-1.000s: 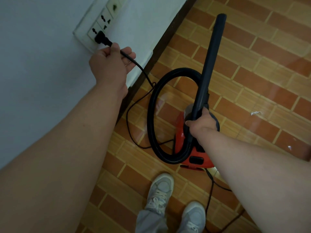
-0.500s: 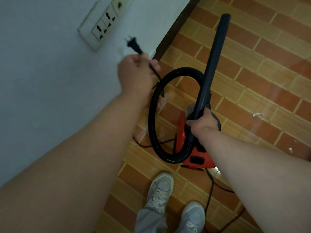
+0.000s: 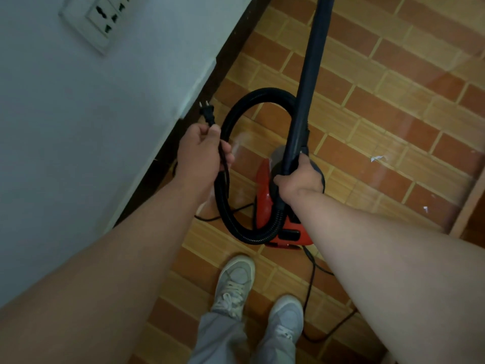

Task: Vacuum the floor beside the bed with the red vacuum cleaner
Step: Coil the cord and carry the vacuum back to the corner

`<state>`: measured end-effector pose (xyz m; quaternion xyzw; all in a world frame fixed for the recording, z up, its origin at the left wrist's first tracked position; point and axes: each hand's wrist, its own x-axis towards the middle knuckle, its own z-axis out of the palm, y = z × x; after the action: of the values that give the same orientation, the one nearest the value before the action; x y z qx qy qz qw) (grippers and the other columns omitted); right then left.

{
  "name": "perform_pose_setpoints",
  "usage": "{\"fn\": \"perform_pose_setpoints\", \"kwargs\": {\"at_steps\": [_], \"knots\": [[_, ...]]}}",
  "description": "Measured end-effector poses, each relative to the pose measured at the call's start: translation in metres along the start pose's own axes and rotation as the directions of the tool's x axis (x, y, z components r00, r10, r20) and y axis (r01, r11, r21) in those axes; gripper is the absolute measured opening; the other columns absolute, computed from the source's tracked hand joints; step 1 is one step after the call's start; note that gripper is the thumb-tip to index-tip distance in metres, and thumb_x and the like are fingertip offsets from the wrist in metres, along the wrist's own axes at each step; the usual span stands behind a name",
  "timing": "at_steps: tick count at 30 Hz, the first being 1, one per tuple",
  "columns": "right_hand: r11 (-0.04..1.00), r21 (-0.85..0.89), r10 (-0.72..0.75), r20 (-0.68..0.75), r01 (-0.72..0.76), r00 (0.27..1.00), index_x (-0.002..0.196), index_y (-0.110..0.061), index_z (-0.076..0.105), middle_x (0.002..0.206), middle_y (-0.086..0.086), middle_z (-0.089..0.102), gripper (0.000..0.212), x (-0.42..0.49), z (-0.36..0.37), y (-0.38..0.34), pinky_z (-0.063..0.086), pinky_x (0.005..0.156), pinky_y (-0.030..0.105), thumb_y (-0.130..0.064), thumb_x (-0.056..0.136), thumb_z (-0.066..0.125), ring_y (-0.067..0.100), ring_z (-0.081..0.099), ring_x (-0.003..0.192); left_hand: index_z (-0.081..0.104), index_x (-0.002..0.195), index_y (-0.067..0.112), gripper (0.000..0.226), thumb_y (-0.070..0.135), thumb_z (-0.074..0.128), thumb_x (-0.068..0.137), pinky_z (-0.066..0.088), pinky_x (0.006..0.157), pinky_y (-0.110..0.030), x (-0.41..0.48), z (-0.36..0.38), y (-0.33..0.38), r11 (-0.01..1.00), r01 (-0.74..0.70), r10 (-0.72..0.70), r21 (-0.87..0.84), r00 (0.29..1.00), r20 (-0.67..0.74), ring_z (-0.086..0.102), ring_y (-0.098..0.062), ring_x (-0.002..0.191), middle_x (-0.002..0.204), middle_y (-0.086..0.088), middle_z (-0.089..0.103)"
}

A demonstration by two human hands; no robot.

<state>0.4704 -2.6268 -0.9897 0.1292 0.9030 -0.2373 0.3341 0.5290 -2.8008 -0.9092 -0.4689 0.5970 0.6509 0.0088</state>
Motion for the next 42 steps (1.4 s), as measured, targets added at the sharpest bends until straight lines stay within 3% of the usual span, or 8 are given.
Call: {"fn": "perform_pose_setpoints", "kwargs": {"at_steps": [3,8,17,24,27,32,37,42], "knots": [[1.0,0.005,-0.016,-0.045,0.016,0.999,0.142,-0.029,0.042,0.114,0.008,0.065,0.064,-0.003,-0.003,0.011,0.052,0.072,0.03,-0.03,0.086,0.072,0.023,0.055,0.083,0.055,0.121,0.016,0.02,0.029,0.044,0.108,0.06,0.076,-0.039,-0.012,0.002,-0.014,0.998,0.034,-0.037,0.045,0.998,0.057,0.063,-0.018,0.066,0.067,0.003,0.062],[0.991,0.126,0.061,-0.116,-0.046,0.991,0.137,-0.032,0.048,0.107,0.002,0.065,0.062,-0.007,-0.013,0.041,0.055,0.08,0.031,-0.033,0.081,0.074,0.024,0.06,0.088,0.057,0.119,0.014,0.019,0.027,0.047,0.108,0.053,0.068,-0.037,-0.031,0.01,-0.035,0.992,0.111,-0.116,0.064,0.99,0.075,0.056,-0.016,0.06,0.073,0.0,0.059],[0.945,0.306,0.18,-0.188,-0.116,0.966,0.11,-0.041,0.054,0.094,-0.003,0.068,0.049,-0.005,-0.053,0.088,0.06,0.082,0.038,-0.033,0.067,0.077,0.024,0.067,0.083,0.058,0.11,0.016,0.017,0.028,0.047,0.107,0.058,0.061,-0.032,-0.063,0.039,-0.086,0.959,0.21,-0.224,0.188,0.973,0.061,0.058,-0.013,0.055,0.076,-0.002,0.062],[0.941,0.309,0.211,-0.223,-0.136,0.952,0.115,-0.038,0.058,0.094,-0.005,0.067,0.053,0.009,-0.09,0.109,0.06,0.082,0.035,-0.033,0.066,0.077,0.022,0.067,0.083,0.055,0.104,0.011,0.017,0.025,0.047,0.108,0.051,0.052,-0.032,-0.084,0.058,-0.13,0.909,0.257,-0.281,0.327,0.959,0.029,0.057,-0.02,0.051,0.072,-0.007,0.063],[0.931,0.334,0.236,-0.234,-0.151,0.943,0.117,-0.038,0.058,0.092,-0.007,0.066,0.054,0.012,-0.096,0.114,0.061,0.08,0.035,-0.033,0.066,0.076,0.021,0.067,0.08,0.052,0.101,0.013,0.015,0.024,0.044,0.108,0.049,0.057,-0.037,-0.092,0.058,-0.152,0.877,0.279,-0.321,0.39,0.946,0.044,0.057,-0.026,0.053,0.061,-0.008,0.063],[0.907,0.396,0.261,-0.253,-0.146,0.932,0.112,-0.035,0.06,0.09,-0.008,0.066,0.049,0.02,-0.104,0.119,0.06,0.077,0.03,-0.029,0.066,0.077,0.017,0.066,0.077,0.053,0.096,0.014,0.017,0.023,0.044,0.108,0.051,0.06,-0.041,-0.117,0.061,-0.176,0.845,0.383,-0.436,0.373,0.897,0.067,0.056,-0.028,0.053,0.053,-0.005,0.062],[0.89,0.423,0.282,-0.221,-0.169,0.934,0.113,-0.034,0.06,0.095,-0.005,0.067,0.046,0.03,-0.103,0.12,0.061,0.076,0.033,-0.024,0.072,0.078,0.017,0.067,0.077,0.048,0.094,0.029,0.015,0.025,0.044,0.108,0.05,0.062,-0.038,-0.131,0.065,-0.184,0.857,0.395,-0.453,0.331,0.883,0.12,0.056,-0.024,0.052,0.061,-0.004,0.065],[0.921,0.359,0.238,-0.216,-0.149,0.947,0.115,-0.029,0.057,0.091,-0.003,0.065,0.048,0.039,-0.098,0.117,0.061,0.078,0.035,-0.026,0.072,0.077,0.02,0.067,0.08,0.051,0.101,0.025,0.01,0.026,0.045,0.109,0.052,0.063,-0.038,-0.128,0.076,-0.18,0.881,0.388,-0.439,0.271,0.884,0.162,0.061,-0.022,0.055,0.065,-0.003,0.066]]}}
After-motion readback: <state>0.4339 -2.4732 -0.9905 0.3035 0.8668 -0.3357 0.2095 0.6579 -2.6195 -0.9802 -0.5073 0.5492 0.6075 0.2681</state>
